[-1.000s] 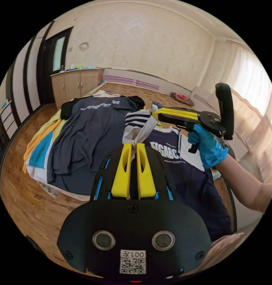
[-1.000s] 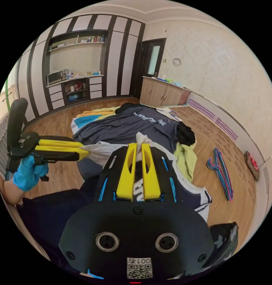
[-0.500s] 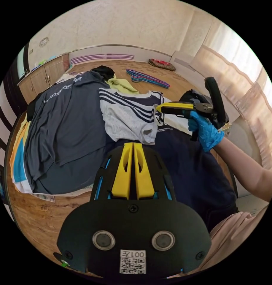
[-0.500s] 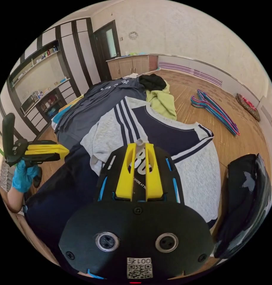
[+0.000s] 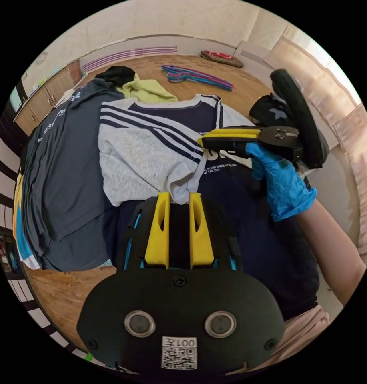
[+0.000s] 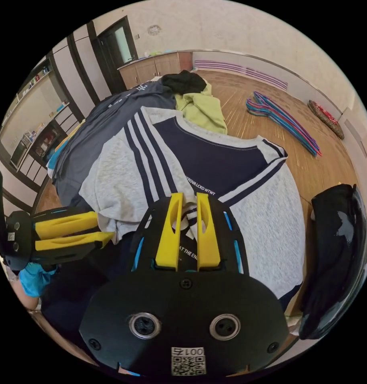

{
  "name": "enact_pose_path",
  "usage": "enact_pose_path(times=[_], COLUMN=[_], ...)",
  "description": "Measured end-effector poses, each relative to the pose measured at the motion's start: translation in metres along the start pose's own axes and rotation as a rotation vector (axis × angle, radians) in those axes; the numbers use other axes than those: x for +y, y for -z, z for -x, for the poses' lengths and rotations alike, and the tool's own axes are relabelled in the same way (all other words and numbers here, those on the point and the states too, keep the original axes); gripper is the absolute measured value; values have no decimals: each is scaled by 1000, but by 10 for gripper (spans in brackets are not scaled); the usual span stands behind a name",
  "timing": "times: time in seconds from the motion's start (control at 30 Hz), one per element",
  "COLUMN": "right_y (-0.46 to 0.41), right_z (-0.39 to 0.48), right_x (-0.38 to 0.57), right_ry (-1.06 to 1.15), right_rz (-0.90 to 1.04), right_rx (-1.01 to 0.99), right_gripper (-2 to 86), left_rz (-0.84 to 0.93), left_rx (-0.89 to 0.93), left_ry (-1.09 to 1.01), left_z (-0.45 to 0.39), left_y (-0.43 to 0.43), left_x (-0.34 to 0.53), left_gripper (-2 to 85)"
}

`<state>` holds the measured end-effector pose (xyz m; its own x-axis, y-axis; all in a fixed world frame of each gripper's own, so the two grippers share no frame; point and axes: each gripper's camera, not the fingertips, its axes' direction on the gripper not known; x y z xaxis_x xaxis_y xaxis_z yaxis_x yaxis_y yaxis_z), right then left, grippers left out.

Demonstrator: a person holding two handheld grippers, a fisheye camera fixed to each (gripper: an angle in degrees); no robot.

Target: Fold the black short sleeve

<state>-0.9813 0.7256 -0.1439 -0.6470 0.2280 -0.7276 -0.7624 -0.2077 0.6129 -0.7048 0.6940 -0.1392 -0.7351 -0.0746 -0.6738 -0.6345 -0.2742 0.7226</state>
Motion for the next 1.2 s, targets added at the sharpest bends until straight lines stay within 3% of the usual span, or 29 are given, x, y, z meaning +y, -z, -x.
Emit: enact_pose_path(times=[0.5, 0.7, 0.93, 1.1, 1.2], right_y=[9, 12, 1, 7, 20], right_z=[-33, -37, -56, -61, -66], right_x=[-16, -25, -39, -46, -52], right_ry=[86, 84, 24, -9, -30], right_rz=[-56, -79, -23, -14, -83], right_rx=[-21, 41, 38, 96, -27], right_gripper=[11, 9, 10, 9, 11], left_rz=[-89, -53, -3, -57, -57], left_rx=[26, -69, 91, -53, -161], left_ry=[-37, -109, -139, -74, -61], left_z=[-12, -35, -32, 2, 24], left_y=[22, 15, 18, 36, 40], left_x=[12, 2, 10, 19, 16], left_gripper=[-12, -11, -13, -12, -6])
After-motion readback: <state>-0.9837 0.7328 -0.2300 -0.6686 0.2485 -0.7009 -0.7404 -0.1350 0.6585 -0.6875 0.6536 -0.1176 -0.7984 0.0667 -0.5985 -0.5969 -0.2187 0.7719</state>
